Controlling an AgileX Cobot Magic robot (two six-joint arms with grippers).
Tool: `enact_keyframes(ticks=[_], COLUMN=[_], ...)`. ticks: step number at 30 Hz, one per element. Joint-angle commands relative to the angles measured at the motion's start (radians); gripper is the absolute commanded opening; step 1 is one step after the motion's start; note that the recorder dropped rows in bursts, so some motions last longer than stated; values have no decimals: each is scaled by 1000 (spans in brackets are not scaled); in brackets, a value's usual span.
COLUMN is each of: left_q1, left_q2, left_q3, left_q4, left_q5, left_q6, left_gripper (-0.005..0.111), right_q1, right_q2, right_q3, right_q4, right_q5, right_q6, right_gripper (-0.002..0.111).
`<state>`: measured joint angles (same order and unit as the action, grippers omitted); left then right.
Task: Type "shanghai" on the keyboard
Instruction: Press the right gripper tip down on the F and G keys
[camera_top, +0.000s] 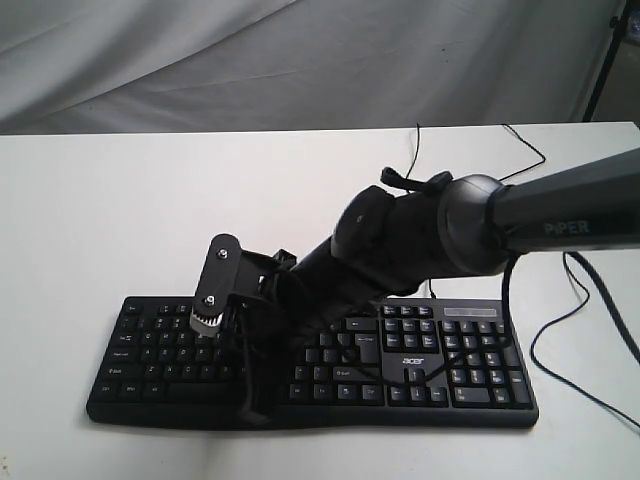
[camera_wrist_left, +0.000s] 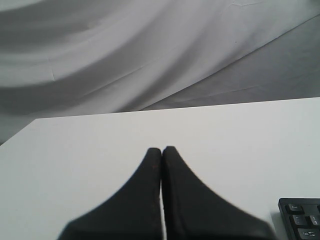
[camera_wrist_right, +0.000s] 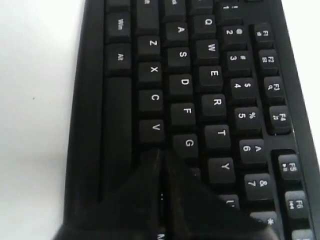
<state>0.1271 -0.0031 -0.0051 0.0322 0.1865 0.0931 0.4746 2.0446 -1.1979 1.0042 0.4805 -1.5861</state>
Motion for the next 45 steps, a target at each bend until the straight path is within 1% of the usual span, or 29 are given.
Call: enact_keyframes(ticks=[1, 8, 14, 17, 45], left_q1=[-4, -4, -4, -4, -4], left_q2=[3, 3, 3, 3, 3], left_q3=[5, 5, 5, 5, 5], left_q4=[-1, -1, -1, -1, -1], left_q5=[-6, -6, -6, -6, -6], left_q6=[-3, -3, -3, -3, -3], left_gripper=[1, 1, 1, 1, 1], right_q1=[-2, 6, 4, 4, 4], right_q2=[-1, 56, 62, 62, 79], right_q3=[-42, -125, -125, -125, -125], right_q4=[30, 42, 21, -34, -53], right_q5=[1, 29, 35, 32, 34], right_q6=[-27, -30, -18, 24, 24], right_gripper=[0, 0, 0, 0, 0])
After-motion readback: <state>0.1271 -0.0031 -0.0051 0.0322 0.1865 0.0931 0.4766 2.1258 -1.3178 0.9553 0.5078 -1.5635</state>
